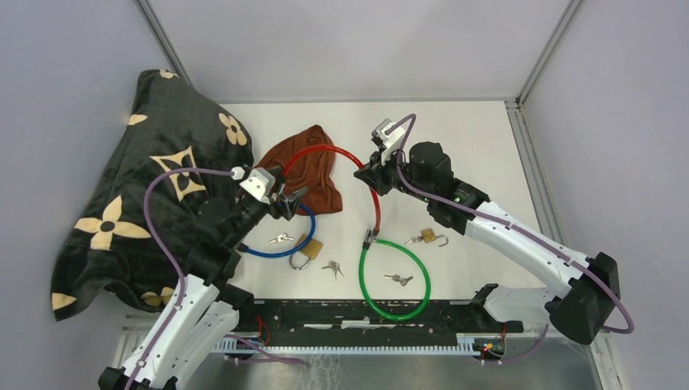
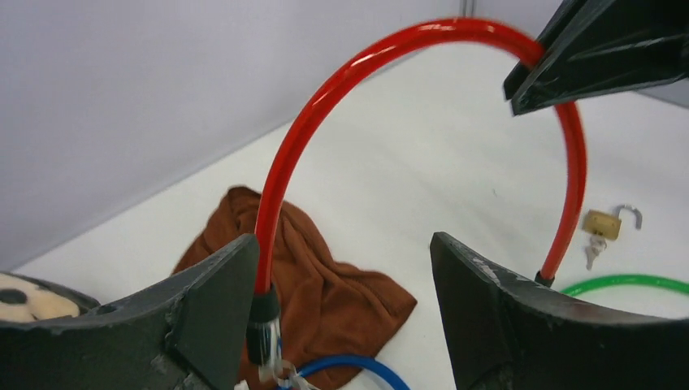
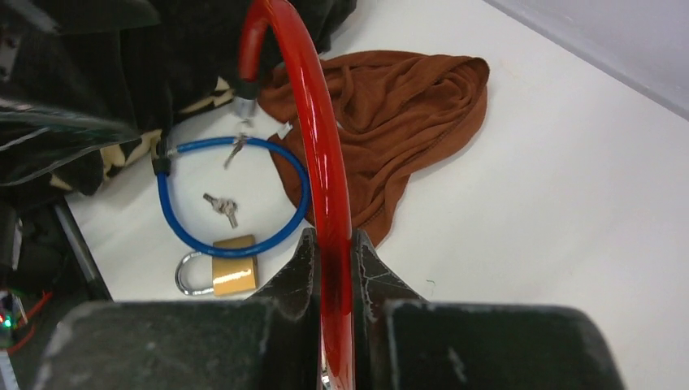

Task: Lock with the key
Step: Adjust the lock.

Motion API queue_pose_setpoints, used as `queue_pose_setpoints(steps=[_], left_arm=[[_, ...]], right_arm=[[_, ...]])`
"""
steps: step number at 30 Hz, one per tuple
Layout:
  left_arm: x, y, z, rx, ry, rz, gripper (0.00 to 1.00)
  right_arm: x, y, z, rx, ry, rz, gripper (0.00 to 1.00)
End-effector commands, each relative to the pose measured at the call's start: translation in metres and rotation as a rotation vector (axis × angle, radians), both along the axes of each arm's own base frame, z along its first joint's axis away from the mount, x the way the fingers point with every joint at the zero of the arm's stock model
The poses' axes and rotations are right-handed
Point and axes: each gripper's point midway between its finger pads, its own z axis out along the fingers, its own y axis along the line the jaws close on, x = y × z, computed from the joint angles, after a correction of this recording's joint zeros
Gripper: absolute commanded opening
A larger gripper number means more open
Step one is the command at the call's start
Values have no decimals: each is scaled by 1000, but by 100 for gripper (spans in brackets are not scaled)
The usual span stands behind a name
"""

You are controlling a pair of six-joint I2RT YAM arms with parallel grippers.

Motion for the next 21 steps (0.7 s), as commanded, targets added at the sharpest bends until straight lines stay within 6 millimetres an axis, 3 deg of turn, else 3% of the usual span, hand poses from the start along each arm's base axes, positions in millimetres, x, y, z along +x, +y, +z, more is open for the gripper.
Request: queue_pose_setpoints(steps=[1,5,7,9,11,15,21], left_arm=[[-18,-3,80,-61,-247,-54,83],[-39,-17,105,-134,-297,-178,82],[-48,-30,104,-150,-276,-272,73],[-50,-45,89,-183,-186,-364,63],[-39,-58,66,-201,-69,-368,61],[-33,-91,34,-131,-9,-396,71],[-32,-131,9,-67,-7,-468,84]], right_arm=[[22,3,57,253,-61,-117,0],[23,5,66,343,-54,-134,0],[23,4,72,406,-43,-146,0],[20,5,80,493,-29,-144,0],[18,5,86,569,-9,-148,0],[16,4,96,656,-17,-190,0],[6,8,103,731,-14,-181,0]])
